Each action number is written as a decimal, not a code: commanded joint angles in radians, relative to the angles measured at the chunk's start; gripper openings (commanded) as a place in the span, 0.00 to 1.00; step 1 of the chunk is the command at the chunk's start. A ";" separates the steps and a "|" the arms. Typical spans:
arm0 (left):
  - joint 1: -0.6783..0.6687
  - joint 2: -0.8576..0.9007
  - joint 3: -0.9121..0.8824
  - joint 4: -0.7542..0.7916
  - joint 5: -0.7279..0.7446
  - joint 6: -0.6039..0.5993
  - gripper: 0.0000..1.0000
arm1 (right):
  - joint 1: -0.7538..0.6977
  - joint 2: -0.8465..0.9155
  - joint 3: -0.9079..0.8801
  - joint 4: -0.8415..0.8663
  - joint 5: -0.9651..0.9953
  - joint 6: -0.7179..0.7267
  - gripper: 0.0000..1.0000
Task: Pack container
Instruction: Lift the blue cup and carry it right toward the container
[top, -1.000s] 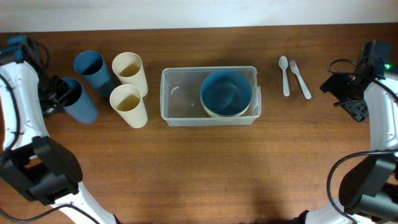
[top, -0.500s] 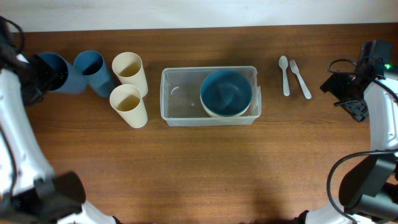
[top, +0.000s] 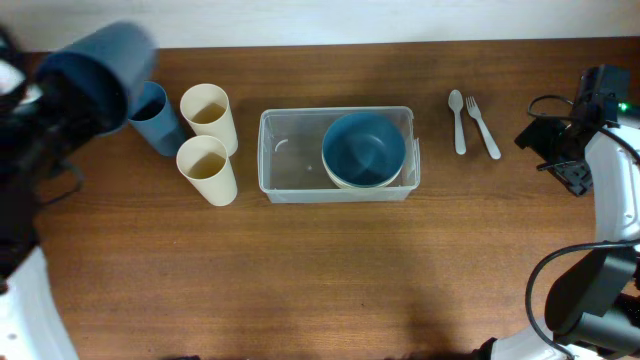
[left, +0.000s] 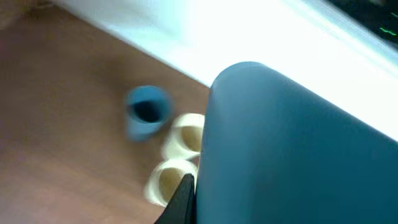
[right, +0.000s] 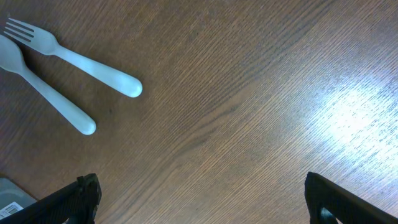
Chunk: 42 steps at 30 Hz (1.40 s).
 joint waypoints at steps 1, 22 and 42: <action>-0.128 0.034 0.003 0.043 0.014 0.014 0.02 | -0.001 0.001 -0.007 0.003 0.019 0.000 0.99; -0.396 0.415 0.003 0.155 0.007 0.026 0.02 | -0.001 0.001 -0.007 0.003 0.019 0.000 0.99; -0.438 0.602 0.003 0.056 0.007 0.111 0.02 | -0.001 0.001 -0.007 0.003 0.019 0.000 0.99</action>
